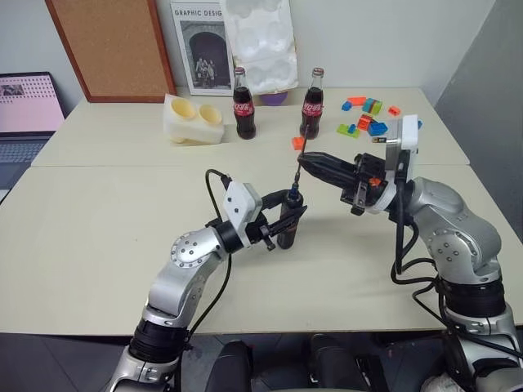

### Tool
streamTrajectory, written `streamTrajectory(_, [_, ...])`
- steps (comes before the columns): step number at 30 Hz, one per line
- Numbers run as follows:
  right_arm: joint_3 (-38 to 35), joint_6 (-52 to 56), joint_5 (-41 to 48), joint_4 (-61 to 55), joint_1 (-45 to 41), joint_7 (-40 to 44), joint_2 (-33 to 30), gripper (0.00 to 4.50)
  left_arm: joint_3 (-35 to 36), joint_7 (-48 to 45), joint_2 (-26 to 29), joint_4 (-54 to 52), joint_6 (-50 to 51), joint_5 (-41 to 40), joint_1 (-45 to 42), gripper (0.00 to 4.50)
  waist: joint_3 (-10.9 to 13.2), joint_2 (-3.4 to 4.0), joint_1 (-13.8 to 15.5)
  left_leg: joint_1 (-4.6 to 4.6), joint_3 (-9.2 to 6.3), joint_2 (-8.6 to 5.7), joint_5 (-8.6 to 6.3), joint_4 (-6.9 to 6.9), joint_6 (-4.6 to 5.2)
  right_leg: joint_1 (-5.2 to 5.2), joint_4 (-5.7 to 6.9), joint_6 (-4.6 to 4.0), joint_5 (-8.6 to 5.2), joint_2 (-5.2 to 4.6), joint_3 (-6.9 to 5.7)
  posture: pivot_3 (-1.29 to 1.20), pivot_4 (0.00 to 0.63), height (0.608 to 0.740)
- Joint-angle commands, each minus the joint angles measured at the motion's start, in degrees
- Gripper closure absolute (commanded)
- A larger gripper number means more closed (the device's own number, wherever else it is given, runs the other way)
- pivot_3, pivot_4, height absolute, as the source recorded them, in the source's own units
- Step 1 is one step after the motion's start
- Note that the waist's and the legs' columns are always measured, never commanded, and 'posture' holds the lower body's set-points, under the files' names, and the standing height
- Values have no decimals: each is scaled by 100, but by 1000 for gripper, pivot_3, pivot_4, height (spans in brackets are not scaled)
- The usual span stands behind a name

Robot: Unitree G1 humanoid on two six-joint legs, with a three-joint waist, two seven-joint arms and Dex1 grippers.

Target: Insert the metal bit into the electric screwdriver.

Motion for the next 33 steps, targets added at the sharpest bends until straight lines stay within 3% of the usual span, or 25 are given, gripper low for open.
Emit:
streamTrajectory(1, [170, 183, -101, 63, -78, 234, -187, 4500, 76, -150, 105, -274, -71, -104, -20, 2844, 0, 0, -1, 0, 0, 0, 0, 0, 0, 0, -1, 0, 0, 0, 0, 0, 150, 740])
streamTrajectory(16, [426, 265, -369, 825, -869, 1301, -693, 4500, 20, -308, 147, -210, -202, 10, -23, 2845, 0, 0, 1, -2, 3, 0, 0, -3, 0, -3, -5, -1, -1, 0, -1, 0, 150, 740])
streamTrajectory(31, [339, 377, -336, 824, -873, 1396, -660, 4500, 61, -209, 149, -227, -157, -33, -4, 2846, 1, -1, 0, -3, 2, 0, 0, -4, 0, -4, -6, -1, -1, 0, -1, 0, 150, 740])
streamTrajectory(33, [336, 381, -348, 843, -887, 1409, -645, 4104, 63, -214, 146, -209, -167, -28, -18, 2846, 1, -1, 0, -4, 2, 0, 0, -4, 0, -4, -6, -1, -1, 0, -1, 0, 150, 740])
